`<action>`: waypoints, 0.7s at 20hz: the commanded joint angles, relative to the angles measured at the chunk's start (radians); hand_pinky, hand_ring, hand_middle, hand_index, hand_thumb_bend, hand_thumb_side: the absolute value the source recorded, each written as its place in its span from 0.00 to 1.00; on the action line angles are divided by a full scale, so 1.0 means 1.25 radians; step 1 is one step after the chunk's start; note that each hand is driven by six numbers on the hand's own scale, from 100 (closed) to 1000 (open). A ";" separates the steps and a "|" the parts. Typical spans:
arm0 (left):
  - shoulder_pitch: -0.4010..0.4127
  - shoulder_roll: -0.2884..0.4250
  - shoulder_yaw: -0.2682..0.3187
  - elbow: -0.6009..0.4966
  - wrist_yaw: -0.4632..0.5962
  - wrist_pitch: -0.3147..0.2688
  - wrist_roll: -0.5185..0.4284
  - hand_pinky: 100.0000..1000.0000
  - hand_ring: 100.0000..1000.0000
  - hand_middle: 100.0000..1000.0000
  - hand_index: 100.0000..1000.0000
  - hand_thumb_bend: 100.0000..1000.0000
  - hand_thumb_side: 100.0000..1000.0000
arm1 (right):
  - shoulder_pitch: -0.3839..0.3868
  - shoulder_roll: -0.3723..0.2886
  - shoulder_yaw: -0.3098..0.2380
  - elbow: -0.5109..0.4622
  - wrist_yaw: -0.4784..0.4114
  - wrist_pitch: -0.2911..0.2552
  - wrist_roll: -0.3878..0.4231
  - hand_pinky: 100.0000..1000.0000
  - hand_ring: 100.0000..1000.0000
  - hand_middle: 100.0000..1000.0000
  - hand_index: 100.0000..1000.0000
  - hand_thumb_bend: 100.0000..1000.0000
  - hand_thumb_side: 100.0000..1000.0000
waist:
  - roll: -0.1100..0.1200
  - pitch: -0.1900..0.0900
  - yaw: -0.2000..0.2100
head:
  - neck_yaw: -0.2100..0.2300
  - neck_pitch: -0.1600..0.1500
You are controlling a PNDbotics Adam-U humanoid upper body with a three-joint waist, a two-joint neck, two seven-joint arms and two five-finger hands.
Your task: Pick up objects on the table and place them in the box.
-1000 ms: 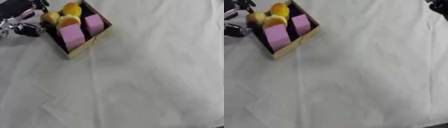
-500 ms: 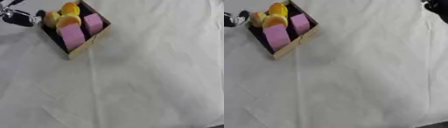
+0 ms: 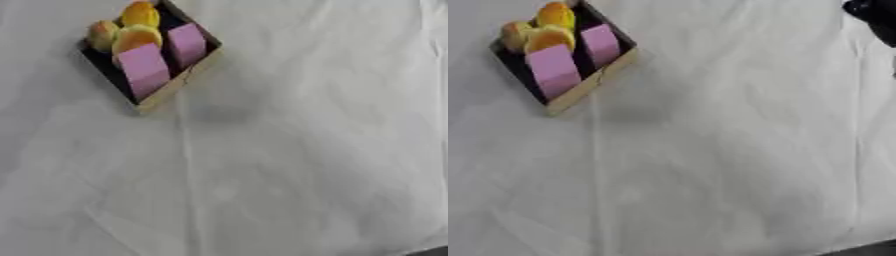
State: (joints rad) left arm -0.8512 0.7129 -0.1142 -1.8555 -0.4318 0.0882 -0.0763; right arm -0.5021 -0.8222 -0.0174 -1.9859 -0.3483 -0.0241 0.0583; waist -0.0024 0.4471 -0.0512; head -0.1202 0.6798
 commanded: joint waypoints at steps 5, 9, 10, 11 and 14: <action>0.160 0.009 0.098 -0.115 0.310 -0.139 0.253 0.71 0.61 0.52 0.75 0.00 0.58 | -0.027 -0.014 -0.012 -0.011 -0.022 -0.036 -0.015 1.00 0.98 0.63 0.77 0.00 0.41 | -0.018 -0.075 0.009 | -0.002 0.005; 0.273 -0.034 0.120 -0.116 0.439 -0.266 0.319 0.72 0.64 0.56 0.78 0.00 0.53 | -0.051 -0.001 -0.008 -0.011 -0.033 -0.064 -0.022 1.00 0.97 0.63 0.77 0.00 0.41 | -0.022 -0.081 0.015 | 0.000 0.004; 0.295 -0.045 0.125 -0.116 0.457 -0.292 0.322 0.72 0.65 0.57 0.78 0.00 0.52 | -0.057 0.004 -0.007 -0.011 -0.035 -0.072 -0.023 1.00 0.97 0.64 0.78 0.00 0.41 | -0.023 -0.083 0.015 | 0.000 0.004; 0.313 -0.055 0.131 -0.116 0.469 -0.314 0.323 0.72 0.65 0.56 0.78 0.00 0.52 | -0.063 0.009 -0.007 -0.011 -0.038 -0.079 -0.024 1.00 0.97 0.64 0.78 0.00 0.41 | -0.024 -0.085 0.016 | 0.001 0.003; 0.355 -0.086 0.147 -0.116 0.483 -0.351 0.324 0.72 0.65 0.56 0.77 0.00 0.52 | -0.078 0.021 -0.004 -0.011 -0.043 -0.100 -0.023 1.00 0.96 0.64 0.77 0.00 0.41 | -0.024 -0.090 0.020 | 0.001 0.005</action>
State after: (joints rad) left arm -0.4043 0.6009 0.0489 -1.9805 0.1570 -0.3268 0.3255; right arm -0.5853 -0.7818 -0.0166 -1.9859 -0.3905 -0.1363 0.0307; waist -0.0190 0.4471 -0.0256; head -0.1200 0.6853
